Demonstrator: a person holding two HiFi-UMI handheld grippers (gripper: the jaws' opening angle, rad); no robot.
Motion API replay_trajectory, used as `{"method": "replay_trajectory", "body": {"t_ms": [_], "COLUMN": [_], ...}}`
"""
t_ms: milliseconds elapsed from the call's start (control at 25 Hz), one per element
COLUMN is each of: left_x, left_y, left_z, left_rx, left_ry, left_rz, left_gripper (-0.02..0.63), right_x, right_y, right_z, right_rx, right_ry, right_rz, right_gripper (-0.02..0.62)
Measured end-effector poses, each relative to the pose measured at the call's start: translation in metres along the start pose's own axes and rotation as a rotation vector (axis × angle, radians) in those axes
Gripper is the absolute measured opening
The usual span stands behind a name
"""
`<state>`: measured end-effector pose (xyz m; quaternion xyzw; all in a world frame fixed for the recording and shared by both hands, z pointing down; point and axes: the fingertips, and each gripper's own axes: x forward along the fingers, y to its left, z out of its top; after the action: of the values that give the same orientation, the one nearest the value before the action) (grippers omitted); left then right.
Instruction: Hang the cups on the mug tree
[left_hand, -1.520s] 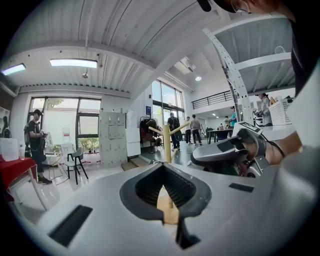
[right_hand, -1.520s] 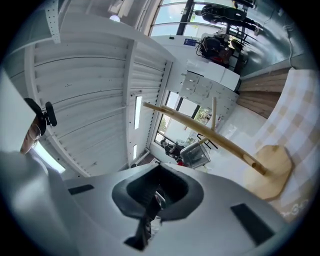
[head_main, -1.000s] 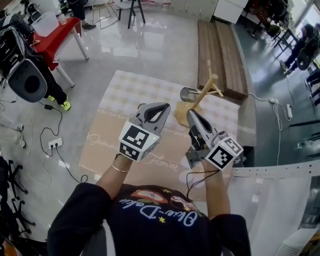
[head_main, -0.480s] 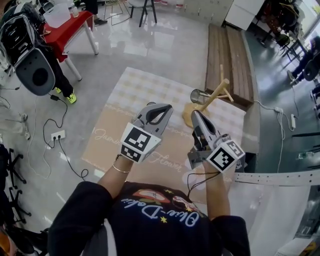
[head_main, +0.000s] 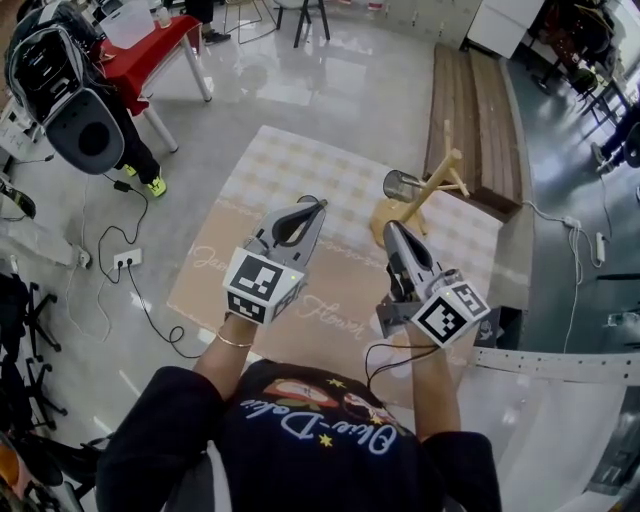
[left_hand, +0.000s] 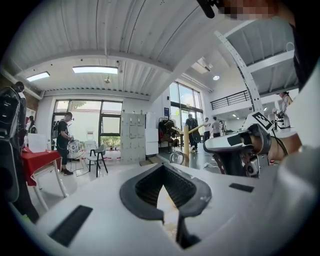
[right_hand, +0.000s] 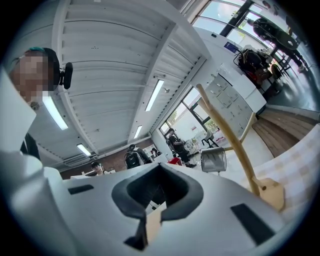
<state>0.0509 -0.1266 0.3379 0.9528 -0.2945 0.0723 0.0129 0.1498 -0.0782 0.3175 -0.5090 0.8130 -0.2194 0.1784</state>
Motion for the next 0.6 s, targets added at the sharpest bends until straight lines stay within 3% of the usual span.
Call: {"method": "replay_trajectory", "body": {"t_ms": [160,360,600], "left_x": [-0.006,-0.009,-0.014], "left_y": [-0.008,-0.016,-0.031], "left_z": [-0.011,-0.019,-0.032], "left_rx": [0.001,-0.005,-0.011], "left_ry": [0.027,0.045,0.068], "left_rz": [0.024,0.058,0.088], "left_gripper": [0.003,0.003,0.003], "right_x": [-0.004,-0.007,-0.016], "right_y": [-0.002,0.009,0.004], "right_z": [-0.008,-0.009,-0.024], "right_rx": [0.014,-0.057,-0.024], "right_ry": [0.012,0.03,0.059], "right_rz": [0.043,0.143,0.179], "right_gripper": [0.009,0.009,0.009]}}
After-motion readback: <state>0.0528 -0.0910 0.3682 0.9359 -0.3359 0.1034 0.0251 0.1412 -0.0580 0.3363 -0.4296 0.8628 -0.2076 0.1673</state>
